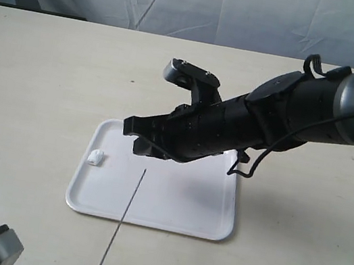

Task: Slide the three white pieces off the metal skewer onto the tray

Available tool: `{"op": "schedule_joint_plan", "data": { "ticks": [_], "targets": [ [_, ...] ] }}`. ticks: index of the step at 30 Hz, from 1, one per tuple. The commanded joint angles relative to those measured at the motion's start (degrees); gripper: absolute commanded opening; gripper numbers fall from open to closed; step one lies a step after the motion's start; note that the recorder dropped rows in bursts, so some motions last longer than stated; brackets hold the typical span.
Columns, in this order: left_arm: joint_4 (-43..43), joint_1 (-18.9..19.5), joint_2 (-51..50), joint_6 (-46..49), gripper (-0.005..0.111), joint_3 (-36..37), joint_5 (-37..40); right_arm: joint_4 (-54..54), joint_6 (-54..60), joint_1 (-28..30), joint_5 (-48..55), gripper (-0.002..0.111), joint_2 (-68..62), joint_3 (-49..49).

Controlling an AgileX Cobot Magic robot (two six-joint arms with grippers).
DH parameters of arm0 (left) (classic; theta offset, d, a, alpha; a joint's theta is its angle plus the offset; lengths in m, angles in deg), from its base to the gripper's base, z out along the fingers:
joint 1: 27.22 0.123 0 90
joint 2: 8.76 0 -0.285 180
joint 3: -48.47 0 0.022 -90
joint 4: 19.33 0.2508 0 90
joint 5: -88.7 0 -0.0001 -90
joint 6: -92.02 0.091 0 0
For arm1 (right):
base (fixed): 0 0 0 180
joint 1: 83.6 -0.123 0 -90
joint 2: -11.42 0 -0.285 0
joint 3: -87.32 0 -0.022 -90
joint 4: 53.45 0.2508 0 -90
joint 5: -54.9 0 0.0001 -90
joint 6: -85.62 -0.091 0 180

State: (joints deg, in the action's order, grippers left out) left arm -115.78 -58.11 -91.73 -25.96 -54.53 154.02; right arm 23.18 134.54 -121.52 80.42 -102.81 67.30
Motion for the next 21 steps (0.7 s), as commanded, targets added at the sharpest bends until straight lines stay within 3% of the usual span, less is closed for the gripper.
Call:
{"op": "schedule_joint_plan", "data": {
  "ticks": [1, 4, 21],
  "targets": [
    [-3.46, -0.63, -0.10, -0.33, 0.000, 0.22, -5.08, -2.90, 0.60, 0.16, 0.58, 0.037, -0.10, 0.22],
    [-3.50, -0.63, -0.10, 0.07, 0.000, 0.22, -11.03, -2.99, 0.60, 0.16, 0.70, 0.045, -0.10, 0.22],
    [-3.50, -0.63, -0.10, -0.41, 0.000, -10.00, -23.89, 2.33, 0.35, 0.16, 12.00, 0.045, -0.10, 0.22]
  ]
}}
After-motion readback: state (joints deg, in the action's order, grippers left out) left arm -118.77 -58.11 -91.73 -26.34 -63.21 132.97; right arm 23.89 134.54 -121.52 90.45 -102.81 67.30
